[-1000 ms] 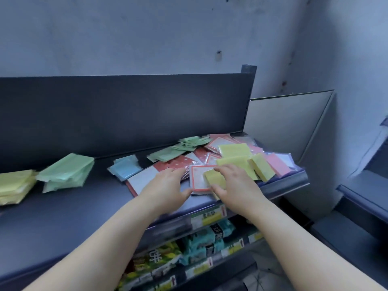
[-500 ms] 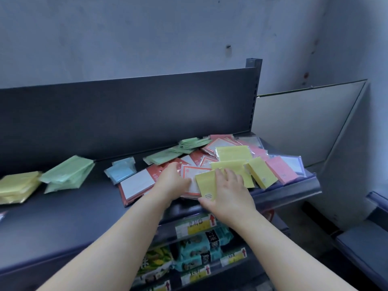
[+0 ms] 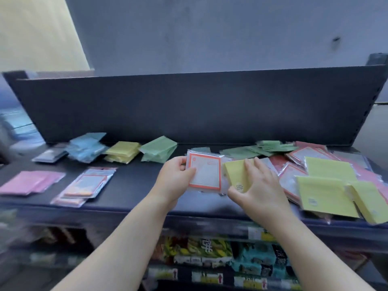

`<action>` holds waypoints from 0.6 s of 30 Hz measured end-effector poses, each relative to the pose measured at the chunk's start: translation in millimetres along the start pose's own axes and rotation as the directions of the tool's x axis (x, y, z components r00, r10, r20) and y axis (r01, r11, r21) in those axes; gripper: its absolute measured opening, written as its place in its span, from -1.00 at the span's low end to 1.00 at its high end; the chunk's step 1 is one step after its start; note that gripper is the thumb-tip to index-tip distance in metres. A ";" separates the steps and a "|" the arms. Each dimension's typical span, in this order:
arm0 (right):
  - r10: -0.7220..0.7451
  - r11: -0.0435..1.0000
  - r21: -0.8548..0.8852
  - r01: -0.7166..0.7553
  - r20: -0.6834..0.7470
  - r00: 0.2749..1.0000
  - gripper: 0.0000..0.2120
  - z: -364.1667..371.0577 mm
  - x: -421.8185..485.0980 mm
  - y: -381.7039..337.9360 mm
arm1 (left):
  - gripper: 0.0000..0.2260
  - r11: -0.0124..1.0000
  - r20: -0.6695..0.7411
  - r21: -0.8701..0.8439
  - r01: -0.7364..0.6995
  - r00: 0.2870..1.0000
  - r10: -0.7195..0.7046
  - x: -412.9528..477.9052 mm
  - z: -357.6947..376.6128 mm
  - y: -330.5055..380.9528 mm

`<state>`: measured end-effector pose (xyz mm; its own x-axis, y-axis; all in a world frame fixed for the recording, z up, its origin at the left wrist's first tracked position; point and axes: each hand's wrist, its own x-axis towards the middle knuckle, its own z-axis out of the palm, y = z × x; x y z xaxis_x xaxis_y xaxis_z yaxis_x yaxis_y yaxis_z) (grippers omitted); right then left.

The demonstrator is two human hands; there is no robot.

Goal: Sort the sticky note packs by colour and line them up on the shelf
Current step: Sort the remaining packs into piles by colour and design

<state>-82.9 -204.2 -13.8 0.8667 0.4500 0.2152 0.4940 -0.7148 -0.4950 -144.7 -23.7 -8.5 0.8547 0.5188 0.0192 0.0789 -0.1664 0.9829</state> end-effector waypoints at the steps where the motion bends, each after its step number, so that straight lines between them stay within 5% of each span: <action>1: -0.021 1.000 -0.001 0.021 0.018 1.000 -0.28 5.6 1.4 -10.1 | -0.73 1.000 -0.040 -0.014 0.001 0.999 -0.001 -2.0 -16.6 -4.1; 10: -0.135 0.991 0.011 0.134 0.121 0.983 -0.31 60.4 10.2 -109.5 | -0.78 0.997 -0.329 -0.083 0.011 0.944 -0.037 -9.0 -160.3 -41.2; 18: -0.127 0.992 0.008 0.127 0.120 0.985 -0.30 124.5 35.3 -208.7 | -0.74 0.997 -0.265 -0.005 0.076 0.962 -0.074 12.9 -274.8 -68.3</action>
<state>-163.9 27.5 -7.7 0.7820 0.5986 0.1736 0.5999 -0.6474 -0.4700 -280.1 224.7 -25.1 0.6802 0.7330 -0.0060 0.1405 -0.1224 0.9825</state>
